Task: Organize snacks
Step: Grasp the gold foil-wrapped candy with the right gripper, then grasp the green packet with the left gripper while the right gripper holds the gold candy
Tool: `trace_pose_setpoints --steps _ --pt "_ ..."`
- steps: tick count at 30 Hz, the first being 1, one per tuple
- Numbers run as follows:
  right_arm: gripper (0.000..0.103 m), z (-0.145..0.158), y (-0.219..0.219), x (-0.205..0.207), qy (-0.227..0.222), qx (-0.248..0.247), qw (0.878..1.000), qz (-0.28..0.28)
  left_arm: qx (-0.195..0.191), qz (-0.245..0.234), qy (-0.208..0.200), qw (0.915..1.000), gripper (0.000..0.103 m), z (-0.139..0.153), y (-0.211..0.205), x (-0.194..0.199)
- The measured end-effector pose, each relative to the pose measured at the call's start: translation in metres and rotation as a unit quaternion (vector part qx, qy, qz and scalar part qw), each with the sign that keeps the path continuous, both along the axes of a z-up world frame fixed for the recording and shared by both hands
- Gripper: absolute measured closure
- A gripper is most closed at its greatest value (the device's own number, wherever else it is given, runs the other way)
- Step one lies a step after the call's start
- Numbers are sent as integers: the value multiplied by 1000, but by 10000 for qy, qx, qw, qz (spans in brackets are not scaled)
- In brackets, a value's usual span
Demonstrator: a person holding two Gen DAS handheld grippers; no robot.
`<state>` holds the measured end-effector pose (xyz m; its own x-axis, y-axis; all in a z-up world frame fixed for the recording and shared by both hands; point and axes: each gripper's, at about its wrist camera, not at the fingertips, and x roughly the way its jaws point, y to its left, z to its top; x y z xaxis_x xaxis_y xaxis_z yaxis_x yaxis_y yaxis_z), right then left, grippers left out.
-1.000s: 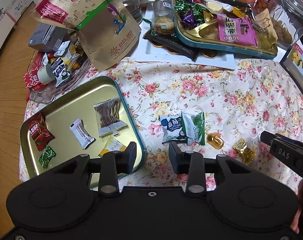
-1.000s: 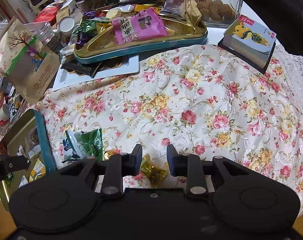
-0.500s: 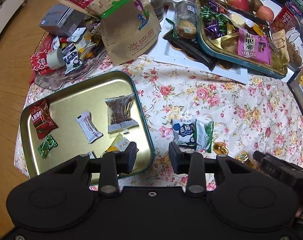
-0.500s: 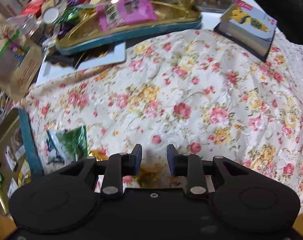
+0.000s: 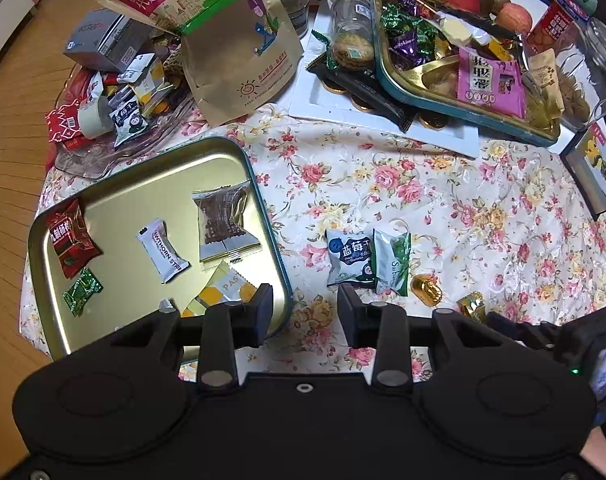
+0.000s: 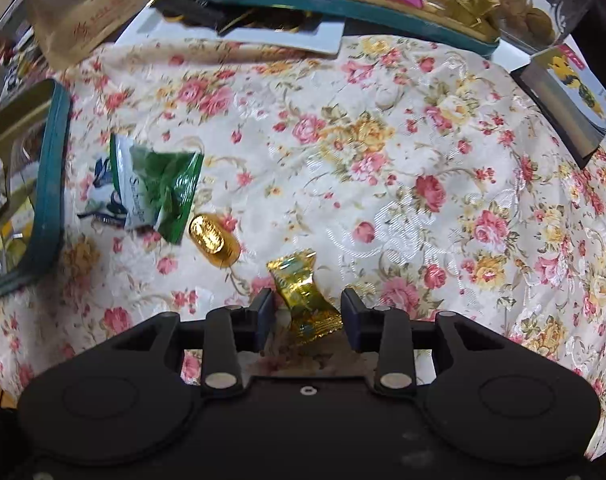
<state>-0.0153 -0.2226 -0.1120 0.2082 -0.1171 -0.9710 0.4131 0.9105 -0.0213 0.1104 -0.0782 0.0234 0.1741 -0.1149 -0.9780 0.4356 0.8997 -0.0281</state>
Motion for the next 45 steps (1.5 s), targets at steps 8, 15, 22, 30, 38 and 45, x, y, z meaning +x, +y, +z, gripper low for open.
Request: trace_pose_setpoints --steps 8,15,22,30,38,45 --pt "63 -3 13 7 -138 -240 9995 165 -91 -12 -64 9999 57 7 10 0" --pt "76 -1 8 5 -130 70 9999 59 -81 92 -25 9999 57 4 14 3" --pt "82 10 4 -4 -183 520 9984 -160 28 -33 -56 10000 57 -1 2 -1" --pt "82 50 -9 -18 -752 707 9931 -564 186 -208 -82 9996 57 -10 -17 -8" --pt "82 69 -19 -24 -1068 645 9888 -816 -65 -76 -121 9999 57 -3 -16 5" --pt "82 90 -27 -34 -1384 742 9824 -1007 -96 266 -195 9994 57 -10 -12 18"
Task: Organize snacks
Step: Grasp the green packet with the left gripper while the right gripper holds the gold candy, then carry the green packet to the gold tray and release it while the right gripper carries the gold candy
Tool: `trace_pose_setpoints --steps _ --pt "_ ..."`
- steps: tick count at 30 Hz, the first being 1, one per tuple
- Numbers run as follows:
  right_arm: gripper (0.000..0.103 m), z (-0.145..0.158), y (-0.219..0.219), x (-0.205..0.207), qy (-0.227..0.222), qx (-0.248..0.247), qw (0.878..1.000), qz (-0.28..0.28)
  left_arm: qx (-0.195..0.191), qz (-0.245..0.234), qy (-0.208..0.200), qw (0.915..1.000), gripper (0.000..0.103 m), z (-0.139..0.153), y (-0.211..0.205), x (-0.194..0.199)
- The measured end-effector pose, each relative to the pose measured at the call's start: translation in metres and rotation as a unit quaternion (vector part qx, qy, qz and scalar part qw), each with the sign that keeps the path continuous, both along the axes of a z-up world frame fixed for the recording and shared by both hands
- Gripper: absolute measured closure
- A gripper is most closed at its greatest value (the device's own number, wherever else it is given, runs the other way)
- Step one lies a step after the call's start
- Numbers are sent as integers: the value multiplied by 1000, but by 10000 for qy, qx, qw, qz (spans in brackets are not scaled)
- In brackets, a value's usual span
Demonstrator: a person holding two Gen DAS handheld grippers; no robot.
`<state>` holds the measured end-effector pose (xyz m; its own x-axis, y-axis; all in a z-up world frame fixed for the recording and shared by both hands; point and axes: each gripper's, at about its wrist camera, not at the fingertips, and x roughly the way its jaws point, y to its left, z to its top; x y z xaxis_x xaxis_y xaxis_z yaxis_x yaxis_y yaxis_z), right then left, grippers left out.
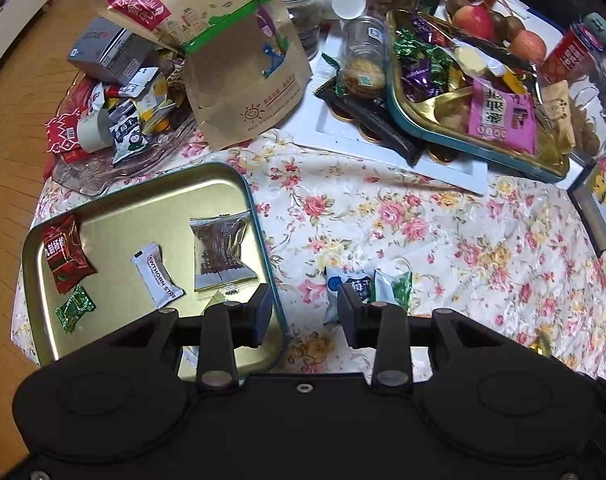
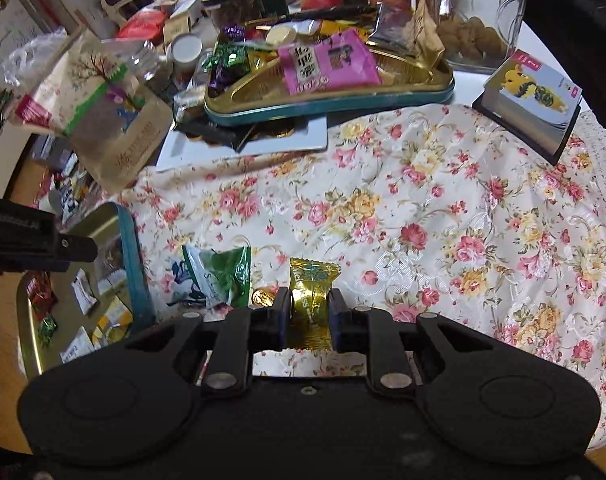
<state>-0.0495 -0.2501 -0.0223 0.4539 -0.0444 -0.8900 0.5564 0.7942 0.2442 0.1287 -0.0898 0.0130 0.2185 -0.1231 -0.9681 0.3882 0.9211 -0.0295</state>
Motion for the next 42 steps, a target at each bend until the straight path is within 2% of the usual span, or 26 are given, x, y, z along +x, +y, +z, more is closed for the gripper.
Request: trace_pose_setpoints --steps 7,11,13,17,20,22,24,29,34,37,42 --pt "82 22 2 -6 -352 38 9994 46 203 -462 -191 9985 57 -34 -37 -23" --pt "82 36 -3 -11 -580 -58 9983 -19 620 -698 -623 9937 56 -56 -62 -42" --pt "82 42 -7 -15 -665 -116 9977 -89 653 -752 -700 9926 56 -61 -71 -46" --pt "82 47 -18 -20 -740 -178 9968 -235 417 -695 -301 9963 56 -71 -79 -44" --pt "82 43 -25 -22 -680 -144 9969 -367 409 -682 5 9968 56 -84 -86 -44" --pt "82 42 -29 -23 -674 -92 9969 -407 564 -700 -8 9960 56 -92 -90 -48" --pt "82 43 -31 -23 -703 -74 9966 -416 556 -773 -1 9955 56 -95 -92 -53" --pt "82 48 -30 -22 -804 -83 9958 -437 271 -1184 197 9924 55 -94 -100 -69" --pt "82 48 -31 -21 -785 -70 9957 -496 2 -1610 543 9855 52 -94 -110 -87" --pt "82 47 -31 -23 -759 -76 9958 -498 93 -1677 498 9845 47 -96 -117 -96" --pt "82 50 -32 -27 -799 -108 9952 -557 152 -1442 770 9864 46 -112 -120 -92"
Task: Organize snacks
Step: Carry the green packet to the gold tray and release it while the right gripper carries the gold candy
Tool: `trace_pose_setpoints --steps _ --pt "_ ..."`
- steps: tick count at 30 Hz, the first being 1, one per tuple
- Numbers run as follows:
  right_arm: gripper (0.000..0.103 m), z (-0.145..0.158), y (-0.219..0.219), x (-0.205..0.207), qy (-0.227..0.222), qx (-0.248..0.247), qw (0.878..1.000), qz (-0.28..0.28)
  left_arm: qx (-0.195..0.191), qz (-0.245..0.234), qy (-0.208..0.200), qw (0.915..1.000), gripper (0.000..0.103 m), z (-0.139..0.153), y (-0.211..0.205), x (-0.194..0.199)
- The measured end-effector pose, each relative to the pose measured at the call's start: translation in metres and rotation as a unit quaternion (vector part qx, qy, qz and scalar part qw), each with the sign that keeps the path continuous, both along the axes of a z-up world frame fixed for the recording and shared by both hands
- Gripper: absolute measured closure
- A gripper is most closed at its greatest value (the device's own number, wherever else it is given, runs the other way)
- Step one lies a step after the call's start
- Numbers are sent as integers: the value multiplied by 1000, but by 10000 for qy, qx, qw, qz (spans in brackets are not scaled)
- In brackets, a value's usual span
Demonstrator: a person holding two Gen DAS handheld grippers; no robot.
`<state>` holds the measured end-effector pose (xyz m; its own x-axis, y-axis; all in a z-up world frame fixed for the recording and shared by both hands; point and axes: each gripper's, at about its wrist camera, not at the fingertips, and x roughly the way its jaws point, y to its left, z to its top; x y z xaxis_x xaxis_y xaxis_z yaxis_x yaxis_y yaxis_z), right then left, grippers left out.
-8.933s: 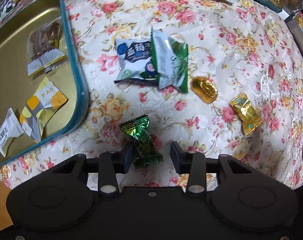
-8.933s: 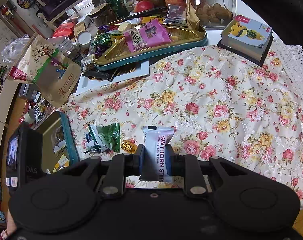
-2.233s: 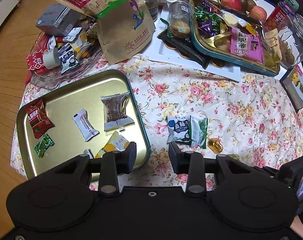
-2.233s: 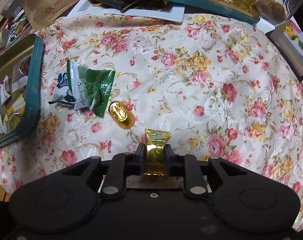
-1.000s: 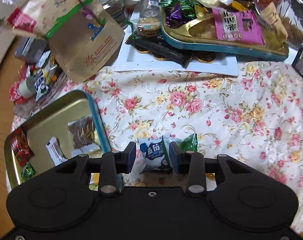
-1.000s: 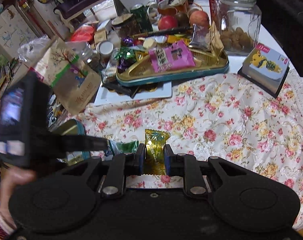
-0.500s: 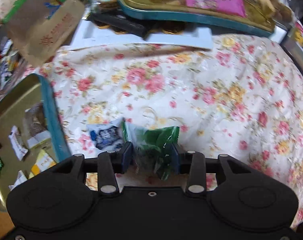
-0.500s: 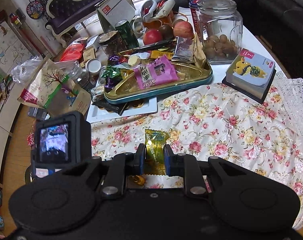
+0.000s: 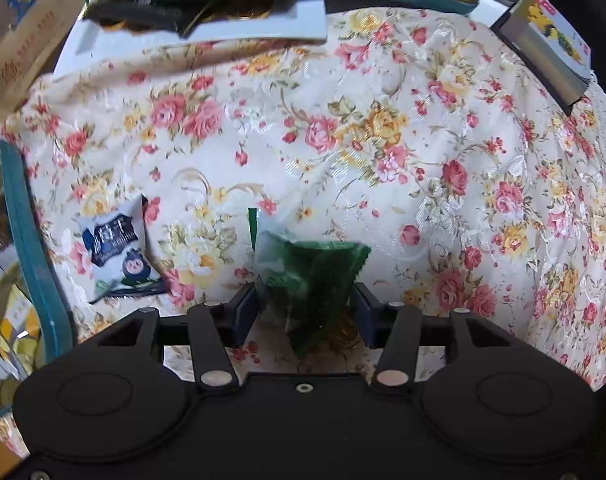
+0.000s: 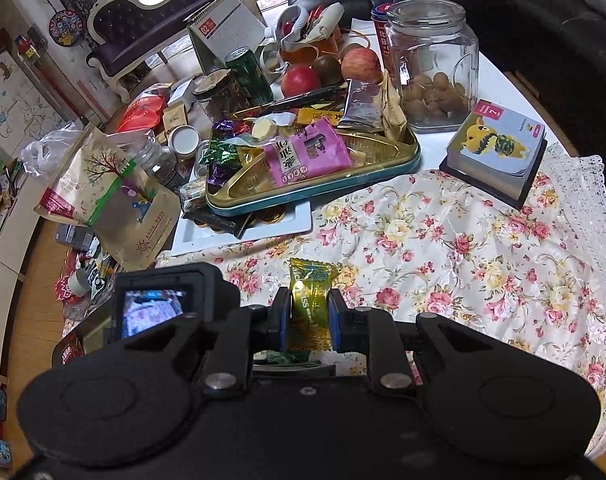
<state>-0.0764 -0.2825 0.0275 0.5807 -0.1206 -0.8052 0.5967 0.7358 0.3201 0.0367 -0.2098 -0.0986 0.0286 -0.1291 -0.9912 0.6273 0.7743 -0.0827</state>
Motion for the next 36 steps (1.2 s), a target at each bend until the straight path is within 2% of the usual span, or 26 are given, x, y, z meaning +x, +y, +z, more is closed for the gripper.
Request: trace_pose_setpoints --steps 3,6,9,11,17,23,26,30,36 --pt "82 1 -1 -2 6 -10 10000 -70 -1 200 16 9998 48 1 1 2" --pt "82 -1 -2 -2 25 58 9999 -131 -159 510 112 9985 56 4 11 10" --pt "82 2 -2 -2 -42 173 9998 -130 -220 672 150 9974 59 8 23 16" --pt "82 5 -1 -2 -110 243 9996 -135 -271 753 115 9967 66 18 35 20" --pt "82 7 1 7 -252 580 9977 -254 -429 1043 52 9936 67 46 61 27" --pt "82 9 19 29 -224 469 9985 -163 -686 1434 -215 9871 67 85 93 45" --pt "82 8 32 40 -216 599 9980 -11 -651 1750 -500 9811 67 106 119 57" --pt "82 7 60 61 -198 618 9973 356 -552 2339 -753 9678 66 123 162 77" --pt "82 -3 94 80 -32 563 9955 763 102 3344 -882 9382 66 125 233 108"
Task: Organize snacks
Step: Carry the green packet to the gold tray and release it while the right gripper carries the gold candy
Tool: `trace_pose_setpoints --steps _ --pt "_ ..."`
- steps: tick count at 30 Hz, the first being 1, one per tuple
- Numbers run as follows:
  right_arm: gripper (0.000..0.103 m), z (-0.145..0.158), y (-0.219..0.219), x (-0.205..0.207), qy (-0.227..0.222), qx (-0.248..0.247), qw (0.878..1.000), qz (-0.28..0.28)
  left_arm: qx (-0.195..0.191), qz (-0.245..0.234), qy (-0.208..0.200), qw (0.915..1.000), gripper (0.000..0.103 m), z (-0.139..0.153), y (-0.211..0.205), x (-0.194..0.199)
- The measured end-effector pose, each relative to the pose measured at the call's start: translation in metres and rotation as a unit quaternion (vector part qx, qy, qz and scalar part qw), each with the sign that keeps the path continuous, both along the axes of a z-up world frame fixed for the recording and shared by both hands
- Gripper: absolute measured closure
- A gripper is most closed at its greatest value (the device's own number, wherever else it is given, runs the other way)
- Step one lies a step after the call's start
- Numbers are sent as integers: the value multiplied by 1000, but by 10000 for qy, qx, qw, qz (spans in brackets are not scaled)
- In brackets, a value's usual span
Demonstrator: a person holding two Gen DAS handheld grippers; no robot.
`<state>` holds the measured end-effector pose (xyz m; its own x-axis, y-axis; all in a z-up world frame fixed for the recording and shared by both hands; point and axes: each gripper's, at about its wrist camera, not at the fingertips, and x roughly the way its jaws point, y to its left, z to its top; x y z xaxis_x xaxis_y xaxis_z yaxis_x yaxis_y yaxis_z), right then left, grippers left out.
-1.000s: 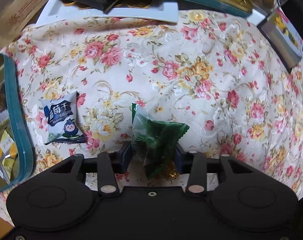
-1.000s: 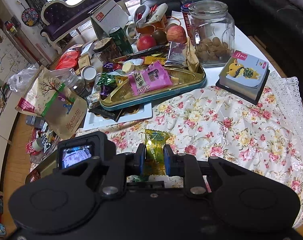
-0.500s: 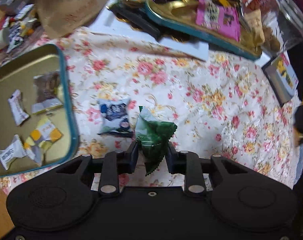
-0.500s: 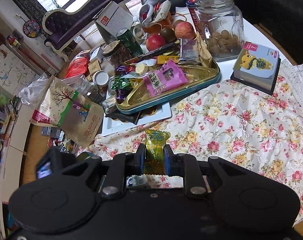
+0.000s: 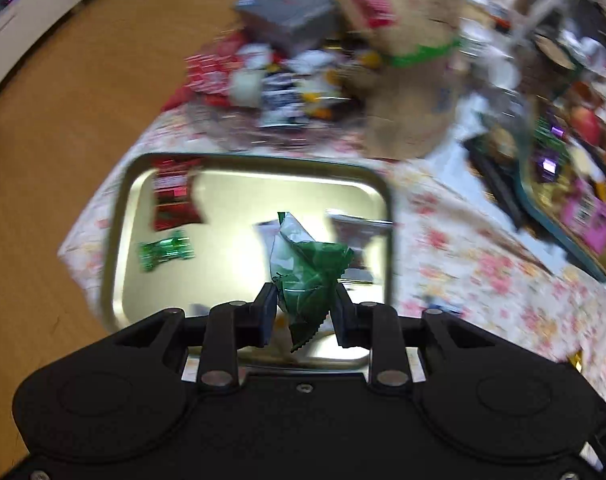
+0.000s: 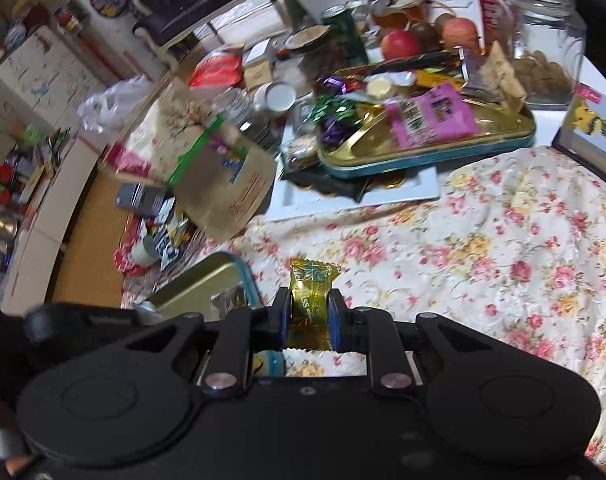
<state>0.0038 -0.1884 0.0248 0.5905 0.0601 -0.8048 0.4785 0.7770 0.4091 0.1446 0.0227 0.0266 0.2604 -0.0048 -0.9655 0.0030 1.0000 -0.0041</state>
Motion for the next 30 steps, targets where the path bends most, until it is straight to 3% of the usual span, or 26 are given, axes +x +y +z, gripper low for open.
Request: trace_pose_setpoints --steps 2,6,15,22,30 --pt "82 -4 7 4 40 48 10000 66 197 287 48 9994 66 -1 18 5" --pt "82 -5 21 10 23 -32 9998 175 33 745 211 9970 66 -3 46 9" --pt "82 -16 74 34 -47 -400 9963 764 -281 844 457 9950 66 -2 65 7" --pt "82 -34 118 54 6 -426 9906 1300 -463 1212 618 9896 65 0 87 12" --pt "82 -36 137 69 -219 -437 9883 1445 -826 1266 778 9854 64 1 90 13"
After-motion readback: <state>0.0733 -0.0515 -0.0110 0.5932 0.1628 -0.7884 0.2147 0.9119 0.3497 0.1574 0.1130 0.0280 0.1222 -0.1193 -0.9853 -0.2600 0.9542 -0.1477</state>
